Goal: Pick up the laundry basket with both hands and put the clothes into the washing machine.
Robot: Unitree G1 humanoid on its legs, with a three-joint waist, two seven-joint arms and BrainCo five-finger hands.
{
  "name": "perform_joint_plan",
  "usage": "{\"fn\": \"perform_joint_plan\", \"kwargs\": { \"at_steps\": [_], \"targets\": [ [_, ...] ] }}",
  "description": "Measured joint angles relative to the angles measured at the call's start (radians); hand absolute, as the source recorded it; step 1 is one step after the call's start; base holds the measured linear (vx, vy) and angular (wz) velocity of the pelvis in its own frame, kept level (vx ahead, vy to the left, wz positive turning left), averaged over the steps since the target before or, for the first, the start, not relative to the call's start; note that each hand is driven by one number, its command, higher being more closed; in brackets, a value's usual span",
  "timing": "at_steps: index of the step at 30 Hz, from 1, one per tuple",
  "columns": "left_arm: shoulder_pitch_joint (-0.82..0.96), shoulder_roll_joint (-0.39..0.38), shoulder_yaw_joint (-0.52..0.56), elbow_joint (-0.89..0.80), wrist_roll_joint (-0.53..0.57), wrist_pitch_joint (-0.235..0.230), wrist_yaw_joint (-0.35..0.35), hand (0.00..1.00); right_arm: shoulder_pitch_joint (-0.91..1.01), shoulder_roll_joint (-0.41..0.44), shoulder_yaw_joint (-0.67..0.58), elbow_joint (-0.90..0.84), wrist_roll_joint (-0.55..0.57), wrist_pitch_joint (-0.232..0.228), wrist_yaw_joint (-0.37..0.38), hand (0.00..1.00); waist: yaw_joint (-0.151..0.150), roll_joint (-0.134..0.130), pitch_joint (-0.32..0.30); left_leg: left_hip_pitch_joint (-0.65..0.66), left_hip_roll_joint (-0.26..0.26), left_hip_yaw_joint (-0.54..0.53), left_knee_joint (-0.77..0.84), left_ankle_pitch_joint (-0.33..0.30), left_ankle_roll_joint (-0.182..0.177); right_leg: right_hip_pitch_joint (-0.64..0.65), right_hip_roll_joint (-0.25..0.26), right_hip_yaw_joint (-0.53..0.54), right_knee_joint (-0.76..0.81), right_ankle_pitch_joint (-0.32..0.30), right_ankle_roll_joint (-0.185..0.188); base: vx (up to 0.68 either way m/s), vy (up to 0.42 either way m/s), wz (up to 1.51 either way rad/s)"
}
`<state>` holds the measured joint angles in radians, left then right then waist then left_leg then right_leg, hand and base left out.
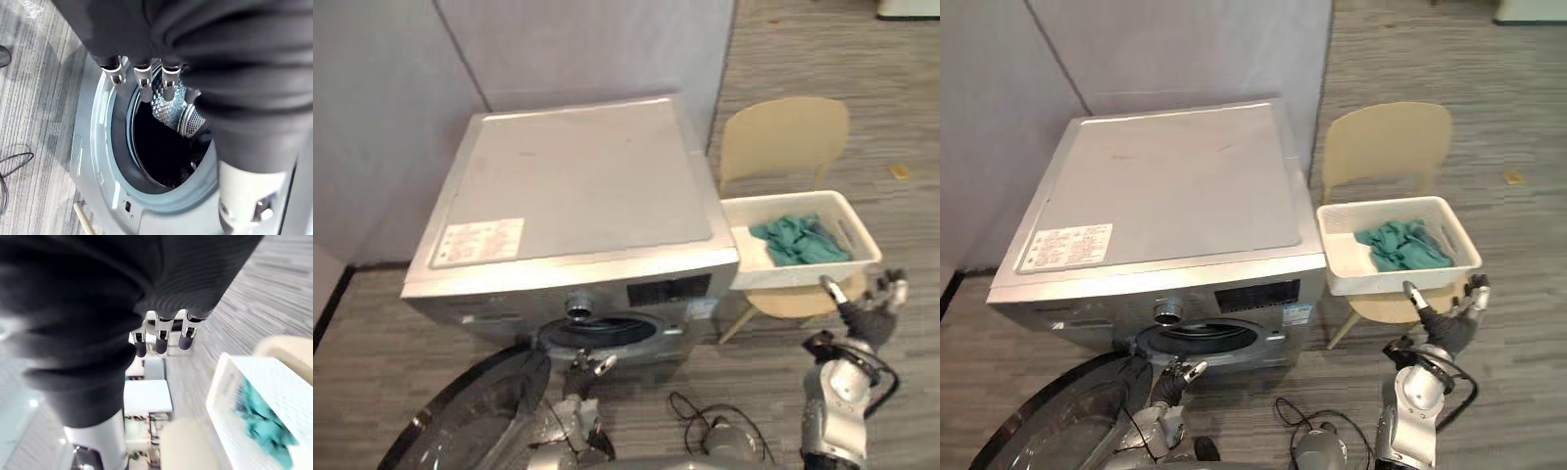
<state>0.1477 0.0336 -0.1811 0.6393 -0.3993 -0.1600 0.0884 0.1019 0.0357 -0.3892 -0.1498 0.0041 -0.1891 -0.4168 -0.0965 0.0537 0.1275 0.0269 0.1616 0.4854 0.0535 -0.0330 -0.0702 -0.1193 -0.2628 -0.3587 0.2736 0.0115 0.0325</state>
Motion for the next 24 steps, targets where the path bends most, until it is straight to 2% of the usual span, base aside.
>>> {"fn": "perform_joint_plan", "kwargs": {
  "at_steps": [1, 2, 3, 4, 5, 6, 7, 8, 9, 11, 13, 14, 16, 17, 18, 19, 20, 21, 22, 23, 24],
  "targets": [
    [0.001, 0.005, 0.002, 0.000, 0.002, 0.001, 0.000, 0.00, -0.008, 0.002, 0.004, -0.016, -0.020, 0.000, -0.005, 0.00, 0.000, -0.003, 0.002, 0.009, -0.003, 0.018, -0.001, -0.003, 0.001, -0.005, 0.001, -0.002, -0.014, 0.002, -0.012, -0.10, 0.056, -1.14],
    [-0.001, 0.017, 0.021, 0.000, 0.015, 0.002, 0.000, 0.00, -0.030, 0.010, 0.017, -0.034, -0.047, -0.001, -0.015, 0.00, 0.004, -0.015, 0.000, 0.018, -0.013, 0.060, -0.007, -0.006, -0.001, -0.003, 0.002, -0.036, -0.074, -0.067, -0.105, -0.12, 0.039, -1.17],
    [-0.009, 0.004, 0.044, 0.003, 0.019, 0.009, 0.002, 0.00, -0.058, -0.002, 0.028, -0.035, -0.054, -0.001, -0.018, 0.00, 0.007, 0.011, -0.001, 0.016, 0.001, 0.068, -0.027, -0.006, 0.000, -0.009, 0.000, -0.116, -0.083, -0.109, -0.141, -0.11, 0.025, -1.26],
    [-0.013, -0.006, 0.049, -0.002, 0.019, 0.008, 0.001, 0.00, -0.067, -0.006, 0.036, -0.035, -0.054, -0.001, -0.018, 0.00, 0.018, 0.022, 0.002, 0.014, 0.008, 0.073, -0.037, -0.006, 0.005, -0.017, -0.016, -0.144, -0.060, -0.120, -0.159, -0.10, 0.013, -1.04],
    [-0.023, -0.004, 0.060, 0.000, 0.019, 0.010, 0.002, 0.00, -0.060, -0.004, 0.056, -0.034, -0.054, -0.001, -0.014, 0.00, 0.023, 0.019, 0.009, 0.012, 0.018, 0.095, -0.014, -0.011, 0.011, -0.024, -0.054, -0.193, 0.036, -0.119, -0.158, -0.05, -0.009, -0.57],
    [-0.030, 0.006, 0.062, -0.005, 0.019, 0.009, 0.002, 0.00, -0.036, -0.002, 0.069, -0.033, -0.054, 0.001, -0.008, 0.00, 0.025, -0.005, 0.001, 0.008, 0.017, 0.096, 0.027, -0.033, -0.002, -0.004, -0.082, -0.231, 0.094, -0.102, -0.158, 0.00, -0.046, -0.43],
    [-0.030, 0.013, 0.067, -0.010, 0.017, 0.009, 0.002, 0.00, -0.028, -0.005, 0.088, -0.033, -0.055, 0.002, 0.008, 0.00, 0.032, -0.022, -0.011, -0.006, 0.022, 0.105, 0.066, -0.052, -0.020, 0.015, -0.077, -0.248, 0.061, -0.108, -0.070, 0.04, -0.086, -0.31],
    [-0.030, 0.012, 0.069, -0.012, 0.016, 0.009, 0.002, 0.00, -0.029, -0.010, 0.101, -0.034, -0.056, 0.001, 0.017, 0.00, 0.036, -0.018, -0.018, -0.017, 0.040, 0.116, 0.089, -0.061, -0.028, 0.021, -0.060, -0.245, 0.028, -0.097, -0.024, 0.07, -0.106, -0.48],
    [-0.032, 0.010, 0.069, -0.024, 0.009, 0.008, 0.002, 0.00, -0.029, -0.014, 0.141, -0.034, -0.057, 0.000, 0.030, 0.00, 0.037, -0.013, -0.021, -0.030, 0.067, 0.128, 0.112, -0.068, -0.040, 0.025, -0.022, -0.241, -0.034, -0.081, 0.035, 0.05, -0.107, -0.47],
    [-0.032, 0.009, 0.068, -0.038, -0.013, 0.008, 0.002, 0.00, -0.013, -0.018, 0.198, -0.033, -0.058, 0.001, 0.049, 0.00, 0.050, -0.005, -0.028, -0.036, 0.122, 0.160, 0.134, -0.076, -0.061, 0.023, 0.049, -0.212, -0.099, -0.060, 0.044, 0.06, -0.133, -0.70],
    [-0.032, -0.002, 0.076, -0.042, -0.023, 0.007, 0.007, 0.00, -0.017, -0.019, 0.265, -0.033, -0.079, 0.001, 0.074, 0.00, 0.064, -0.005, -0.046, -0.026, 0.191, 0.222, 0.165, -0.072, -0.081, 0.017, 0.134, -0.157, -0.155, -0.031, 0.016, 0.16, -0.152, -1.02],
    [-0.032, -0.007, 0.077, -0.044, -0.022, 0.006, 0.008, 0.00, -0.022, -0.020, 0.277, -0.033, -0.081, 0.000, 0.077, 0.00, 0.064, -0.003, -0.047, -0.020, 0.208, 0.238, 0.175, -0.070, -0.087, 0.017, 0.152, -0.145, -0.167, -0.026, 0.011, 0.22, -0.169, -0.94],
    [-0.027, -0.024, 0.098, -0.051, -0.025, 0.005, 0.008, 0.00, -0.031, -0.021, 0.311, -0.031, -0.085, 0.001, 0.090, 0.00, 0.068, -0.003, -0.048, 0.003, 0.280, 0.265, 0.259, -0.070, -0.086, 0.038, 0.209, -0.094, -0.197, -0.023, 0.005, 0.16, -0.135, -0.98],
    [-0.001, -0.032, 0.116, -0.047, -0.042, 0.020, 0.018, 0.00, -0.040, -0.025, 0.330, -0.031, -0.095, 0.000, 0.089, 0.00, 0.081, -0.001, -0.047, 0.017, 0.337, 0.272, 0.366, -0.069, -0.070, 0.066, 0.240, -0.053, -0.213, -0.024, -0.005, 0.19, -0.156, -1.04],
    [0.018, -0.033, 0.118, -0.047, -0.045, 0.021, 0.020, 0.00, -0.045, -0.025, 0.338, -0.030, -0.097, 0.000, 0.089, 0.00, 0.088, 0.000, -0.046, 0.017, 0.369, 0.267, 0.437, -0.066, -0.017, 0.083, 0.254, -0.032, -0.220, -0.029, -0.013, 0.19, -0.148, -1.09],
    [0.049, -0.035, 0.128, -0.048, -0.054, 0.023, 0.023, 0.00, -0.050, -0.023, 0.356, -0.029, -0.103, 0.000, 0.088, 0.00, 0.103, 0.001, -0.045, -0.012, 0.416, 0.233, 0.564, -0.039, 0.095, 0.116, 0.268, -0.001, -0.234, -0.037, -0.024, 0.20, -0.078, -0.91],
    [0.081, -0.044, 0.146, -0.048, -0.062, 0.024, 0.024, 0.00, -0.062, -0.022, 0.359, -0.024, -0.116, -0.003, 0.081, 0.00, 0.124, -0.002, -0.043, -0.084, 0.418, 0.098, 0.704, -0.039, 0.133, 0.145, 0.258, 0.037, -0.245, -0.046, -0.037, 0.19, 0.047, -0.86],
    [0.092, -0.056, 0.144, -0.048, -0.062, 0.027, 0.023, 0.00, -0.088, -0.044, 0.358, -0.017, -0.124, -0.003, 0.066, 0.00, 0.144, -0.001, -0.037, -0.196, 0.337, -0.073, 0.788, -0.114, 0.070, 0.147, 0.245, 0.066, -0.253, -0.052, -0.041, 0.18, 0.097, -0.68],
    [0.095, -0.061, 0.144, -0.050, -0.062, 0.027, 0.023, 0.00, -0.109, -0.049, 0.359, -0.005, -0.128, -0.003, 0.065, 0.00, 0.158, 0.004, -0.035, -0.253, 0.285, -0.143, 0.810, -0.143, 0.051, 0.147, 0.240, 0.079, -0.261, -0.052, -0.041, 0.15, 0.134, -0.63],
    [0.100, -0.068, 0.142, -0.050, -0.062, 0.031, 0.024, 0.00, -0.143, -0.052, 0.363, 0.031, -0.132, -0.004, 0.062, 0.00, 0.179, 0.014, -0.027, -0.326, 0.202, -0.227, 0.800, -0.176, 0.034, 0.147, 0.234, 0.100, -0.262, -0.051, -0.039, 0.14, 0.130, -0.60],
    [0.111, -0.070, 0.141, -0.059, -0.062, 0.040, 0.029, 0.00, -0.158, -0.051, 0.378, 0.064, -0.132, -0.003, 0.058, 0.00, 0.202, 0.017, -0.026, -0.364, 0.133, -0.254, 0.721, -0.181, 0.028, 0.149, 0.228, 0.114, -0.262, -0.051, -0.038, 0.17, 0.175, -0.49]
  ]
}}
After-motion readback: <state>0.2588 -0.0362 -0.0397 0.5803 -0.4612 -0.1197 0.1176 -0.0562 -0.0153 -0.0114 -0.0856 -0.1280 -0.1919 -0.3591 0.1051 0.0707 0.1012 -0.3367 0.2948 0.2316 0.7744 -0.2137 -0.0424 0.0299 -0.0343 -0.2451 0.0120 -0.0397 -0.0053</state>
